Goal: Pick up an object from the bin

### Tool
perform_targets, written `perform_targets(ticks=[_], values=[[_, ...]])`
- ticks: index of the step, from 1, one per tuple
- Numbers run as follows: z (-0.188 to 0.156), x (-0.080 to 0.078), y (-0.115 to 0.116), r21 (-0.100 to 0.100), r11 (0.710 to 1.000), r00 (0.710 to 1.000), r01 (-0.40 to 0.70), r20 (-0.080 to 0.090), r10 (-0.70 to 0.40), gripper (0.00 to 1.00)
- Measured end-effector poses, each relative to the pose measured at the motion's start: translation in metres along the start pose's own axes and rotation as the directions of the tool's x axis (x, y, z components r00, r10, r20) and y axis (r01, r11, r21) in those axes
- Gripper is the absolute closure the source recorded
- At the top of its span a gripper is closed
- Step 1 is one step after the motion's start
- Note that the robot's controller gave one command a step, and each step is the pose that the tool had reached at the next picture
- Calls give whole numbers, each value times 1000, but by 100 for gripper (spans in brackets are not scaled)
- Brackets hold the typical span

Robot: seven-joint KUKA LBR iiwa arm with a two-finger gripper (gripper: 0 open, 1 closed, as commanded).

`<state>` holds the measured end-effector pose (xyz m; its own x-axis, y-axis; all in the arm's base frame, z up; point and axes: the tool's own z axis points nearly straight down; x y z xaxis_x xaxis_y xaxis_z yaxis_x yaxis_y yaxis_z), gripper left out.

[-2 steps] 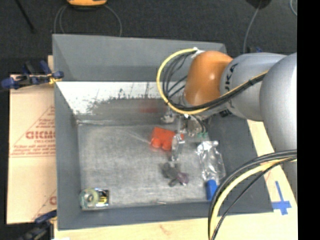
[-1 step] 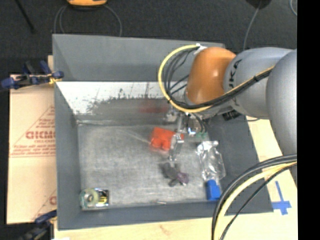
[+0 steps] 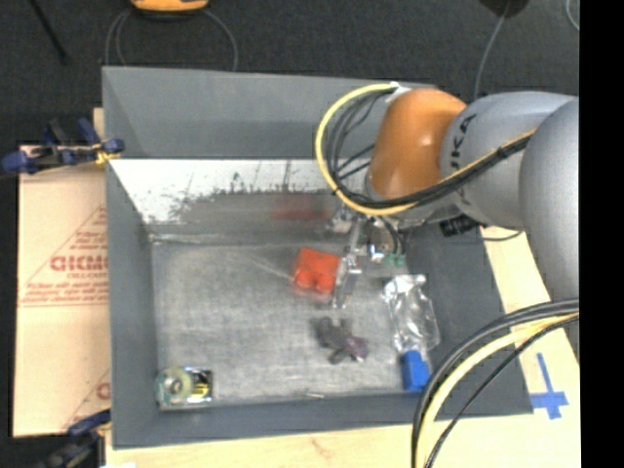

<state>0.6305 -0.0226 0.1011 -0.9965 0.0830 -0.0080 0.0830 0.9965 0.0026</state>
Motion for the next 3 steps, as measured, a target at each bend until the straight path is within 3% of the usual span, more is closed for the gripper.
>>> perform_targets(ticks=[1,2,3], values=[[27,7,3,0,987,987,-160,4,160,0],[24,5,2,3,988,988,-157,1,157,0],[23,3,1,3,988,988,-155,7,155,100]])
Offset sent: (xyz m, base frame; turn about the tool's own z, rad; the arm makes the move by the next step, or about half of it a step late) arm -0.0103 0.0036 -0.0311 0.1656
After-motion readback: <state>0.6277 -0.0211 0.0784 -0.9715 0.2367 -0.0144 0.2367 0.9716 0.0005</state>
